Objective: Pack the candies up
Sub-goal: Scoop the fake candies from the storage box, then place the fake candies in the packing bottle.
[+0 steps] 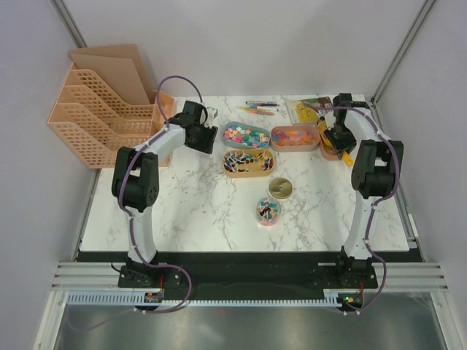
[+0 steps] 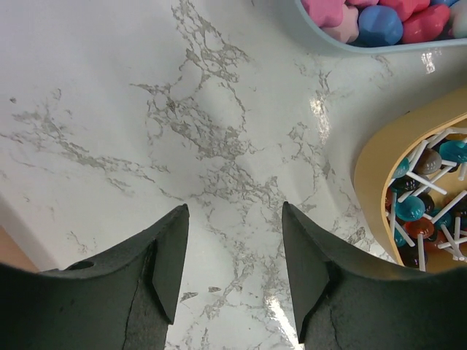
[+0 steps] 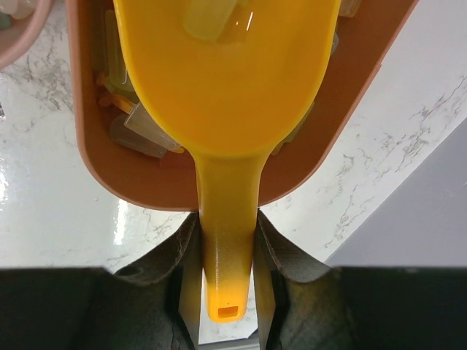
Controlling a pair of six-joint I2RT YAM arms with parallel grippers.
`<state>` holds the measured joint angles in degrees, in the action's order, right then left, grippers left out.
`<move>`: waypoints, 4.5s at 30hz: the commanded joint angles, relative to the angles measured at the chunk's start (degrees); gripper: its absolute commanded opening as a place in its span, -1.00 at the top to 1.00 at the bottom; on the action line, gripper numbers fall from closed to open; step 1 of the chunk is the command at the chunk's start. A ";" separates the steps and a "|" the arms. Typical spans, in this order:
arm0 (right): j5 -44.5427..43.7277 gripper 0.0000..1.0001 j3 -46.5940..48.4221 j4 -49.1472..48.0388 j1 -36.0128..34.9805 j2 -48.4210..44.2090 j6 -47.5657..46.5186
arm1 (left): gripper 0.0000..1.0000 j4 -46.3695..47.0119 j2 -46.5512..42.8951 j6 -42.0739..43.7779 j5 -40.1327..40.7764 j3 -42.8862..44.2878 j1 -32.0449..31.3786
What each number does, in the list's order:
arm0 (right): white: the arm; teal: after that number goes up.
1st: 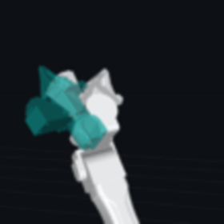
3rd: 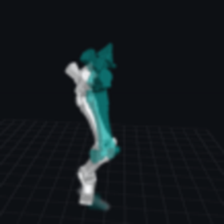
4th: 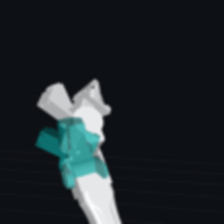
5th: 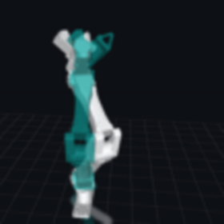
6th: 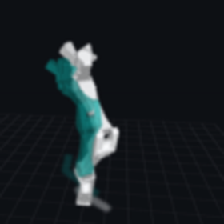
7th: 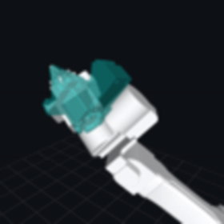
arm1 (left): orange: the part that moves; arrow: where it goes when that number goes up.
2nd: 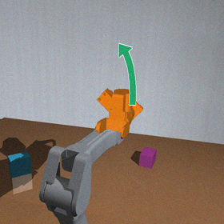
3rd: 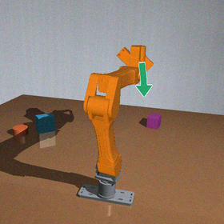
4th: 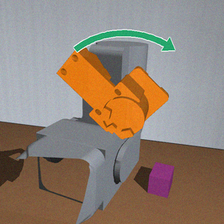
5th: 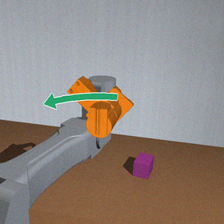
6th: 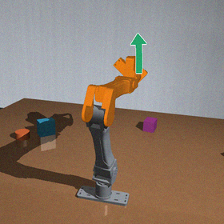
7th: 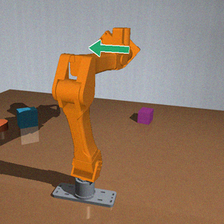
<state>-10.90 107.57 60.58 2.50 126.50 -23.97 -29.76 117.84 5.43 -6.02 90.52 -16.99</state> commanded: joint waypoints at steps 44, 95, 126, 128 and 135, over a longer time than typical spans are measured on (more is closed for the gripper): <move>22.06 0.99 -28.82 -5.92 -2.14 -39.92 -35.34 | -0.68 2.77 -7.80 4.76 9.97 -1.31 1.09; -24.34 0.99 -30.49 17.73 -45.57 -36.41 -44.85 | -1.00 6.29 -15.27 -1.83 14.46 -9.05 2.93; -28.57 0.99 -29.44 18.87 -45.13 -39.13 -38.52 | -1.00 4.80 -10.18 -2.62 11.21 -3.25 3.02; -29.53 0.99 -29.61 19.05 -45.39 -39.48 -38.88 | -1.00 4.80 -10.09 -2.71 10.77 -2.98 3.02; -19.53 0.99 -32.23 16.52 -27.64 -38.44 -33.27 | -1.00 4.71 -8.68 -3.32 10.24 -1.93 3.02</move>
<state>-35.31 76.29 76.86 -38.89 88.44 -61.82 -25.61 108.77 4.16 5.34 85.93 -14.22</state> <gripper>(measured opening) 0.347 0.995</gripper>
